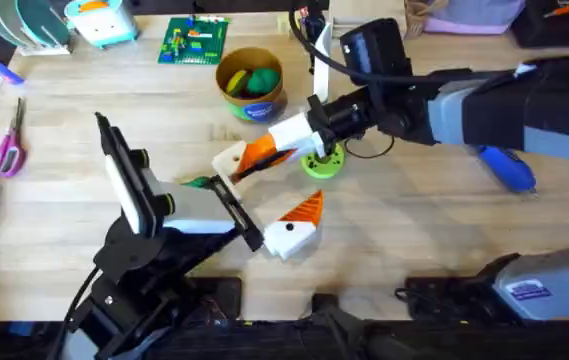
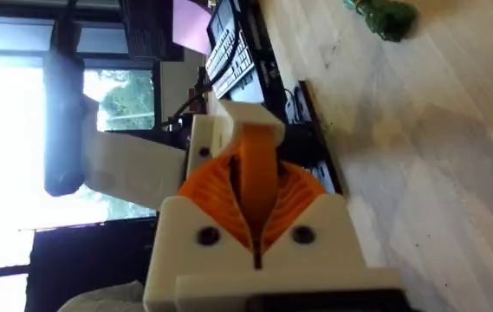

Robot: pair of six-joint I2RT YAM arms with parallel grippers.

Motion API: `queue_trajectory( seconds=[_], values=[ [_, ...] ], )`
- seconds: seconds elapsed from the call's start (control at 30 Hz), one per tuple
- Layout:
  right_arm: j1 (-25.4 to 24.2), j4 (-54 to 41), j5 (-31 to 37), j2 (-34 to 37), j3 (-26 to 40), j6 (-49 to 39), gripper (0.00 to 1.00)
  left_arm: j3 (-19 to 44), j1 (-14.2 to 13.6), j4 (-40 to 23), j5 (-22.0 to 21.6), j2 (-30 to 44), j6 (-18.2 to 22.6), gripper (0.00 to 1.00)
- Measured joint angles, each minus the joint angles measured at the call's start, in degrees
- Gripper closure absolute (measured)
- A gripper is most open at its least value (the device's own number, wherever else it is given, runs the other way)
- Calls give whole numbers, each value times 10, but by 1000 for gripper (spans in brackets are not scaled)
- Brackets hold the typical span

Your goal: Pick up the gripper from the table and insert it into the empty holder that is missing its gripper. Then pick up a screw, insert it into the mounting hole, and use the screwdriver to tighten it. Finally, clean up the table by picking up the vegetable and placing it into the bucket.

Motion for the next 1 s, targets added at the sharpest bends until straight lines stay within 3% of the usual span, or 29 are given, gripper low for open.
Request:
queue_trajectory(
  seconds=[0.5,1.0],
  values=[
    [3,60,10,0,-3,0,994,0,3,9,-10,0,11,8],
    [1,57,7,0,-3,0,994,0,3,7,-12,0,15,9]
  ],
)
